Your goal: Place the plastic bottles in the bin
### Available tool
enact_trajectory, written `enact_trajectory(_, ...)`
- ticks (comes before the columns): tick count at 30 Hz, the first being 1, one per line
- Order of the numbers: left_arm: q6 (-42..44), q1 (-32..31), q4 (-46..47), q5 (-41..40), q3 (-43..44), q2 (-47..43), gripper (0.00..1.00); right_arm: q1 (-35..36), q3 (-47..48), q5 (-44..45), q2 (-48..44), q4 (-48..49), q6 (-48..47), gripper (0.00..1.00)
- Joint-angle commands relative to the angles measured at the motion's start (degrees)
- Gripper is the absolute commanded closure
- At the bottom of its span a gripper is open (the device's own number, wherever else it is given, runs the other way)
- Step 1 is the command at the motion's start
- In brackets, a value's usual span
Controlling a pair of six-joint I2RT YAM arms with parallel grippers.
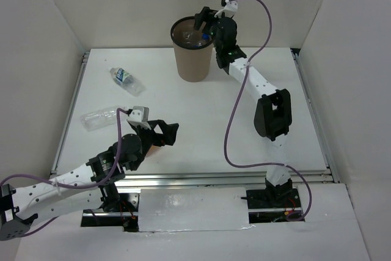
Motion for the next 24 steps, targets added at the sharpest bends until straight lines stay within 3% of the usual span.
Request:
enact_trajectory(1, 0.8, -0.3, 2.8, -1.3, 0.9, 0.2, 0.01, 0.3, -4.2, 2.0, -9.9, 1.8, -1.9, 0.16)
enact_trajectory(6, 1.1, -0.3, 1.7, -2.3, 1.9, 2.8, 0.01, 0.4, -22.8, -1.9, -28.9, -1.5, 3.8, 0.15)
enact_trajectory(11, 1.7, -0.2, 0.2, -4.9, 3.6, 6.5, 0.01, 0.7, -35.8, -6.4, -44.8, -12.8, 13.3, 0.15)
enact_trajectory(16, 7.4, 0.3, 2.5, -12.2, 3.7, 11.1, 0.00, 1.0, -51.3, -11.2, -52.8, -19.8, 21.1, 0.15)
enact_trajectory(19, 6.2, 0.6, -1.5, -15.0, 6.5, 14.5, 0.01, 2.2, -58.7, -12.1, -59.1, -23.0, 20.5, 0.11)
enact_trajectory(24, 8.9, 2.8, -15.9, -16.5, 17.5, 22.0, 0.01, 2.6, -71.0, -8.3, -68.6, -21.4, 17.3, 0.08)
